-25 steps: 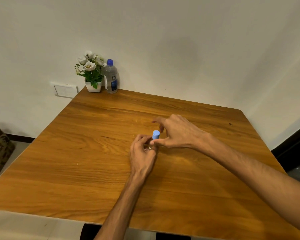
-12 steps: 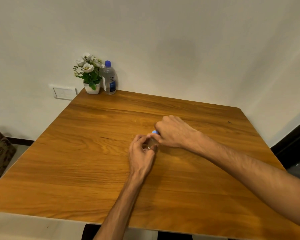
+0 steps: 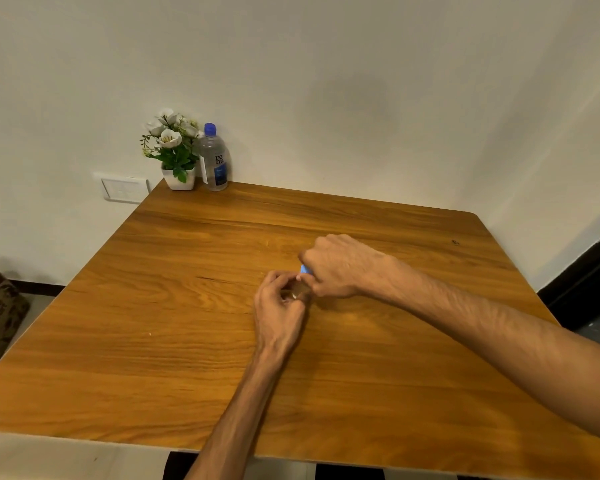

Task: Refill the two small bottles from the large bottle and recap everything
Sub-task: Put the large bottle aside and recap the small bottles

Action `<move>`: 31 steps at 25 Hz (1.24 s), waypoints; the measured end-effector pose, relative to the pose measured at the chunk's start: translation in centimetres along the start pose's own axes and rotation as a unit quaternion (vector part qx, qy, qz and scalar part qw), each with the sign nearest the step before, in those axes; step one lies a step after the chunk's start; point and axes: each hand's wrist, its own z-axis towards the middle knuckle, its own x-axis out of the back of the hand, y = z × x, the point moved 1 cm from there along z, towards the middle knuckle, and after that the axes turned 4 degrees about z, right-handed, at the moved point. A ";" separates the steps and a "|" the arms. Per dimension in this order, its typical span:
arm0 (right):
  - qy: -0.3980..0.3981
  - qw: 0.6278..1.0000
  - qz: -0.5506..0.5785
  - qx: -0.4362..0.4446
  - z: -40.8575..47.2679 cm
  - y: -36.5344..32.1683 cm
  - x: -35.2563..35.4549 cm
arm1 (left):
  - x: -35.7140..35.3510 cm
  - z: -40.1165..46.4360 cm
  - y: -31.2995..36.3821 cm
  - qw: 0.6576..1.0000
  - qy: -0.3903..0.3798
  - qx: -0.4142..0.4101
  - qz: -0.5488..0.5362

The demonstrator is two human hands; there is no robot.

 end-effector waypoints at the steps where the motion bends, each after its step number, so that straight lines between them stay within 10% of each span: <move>1: 0.001 1.000 -0.001 0.006 -0.1 -0.1 0.0 | 0.0 0.0 0.1 1.000 -0.001 -0.004 -0.002; 8: 0.077 0.984 0.124 -0.106 -1.5 -1.0 -1.2 | -0.1 0.1 -0.3 0.999 0.039 -0.013 0.004; 12: 0.270 0.877 0.312 -0.246 -5.6 1.8 -3.9 | -0.3 0.6 -0.3 1.000 0.009 0.011 0.008; 17: 0.232 0.786 0.461 -0.341 -5.4 2.4 -10.3 | 0.0 0.2 0.2 0.999 0.017 0.046 -0.011; 31: 0.309 0.765 0.471 -0.313 14.7 6.1 -11.1 | -0.9 20.2 -2.6 0.994 0.003 0.016 0.106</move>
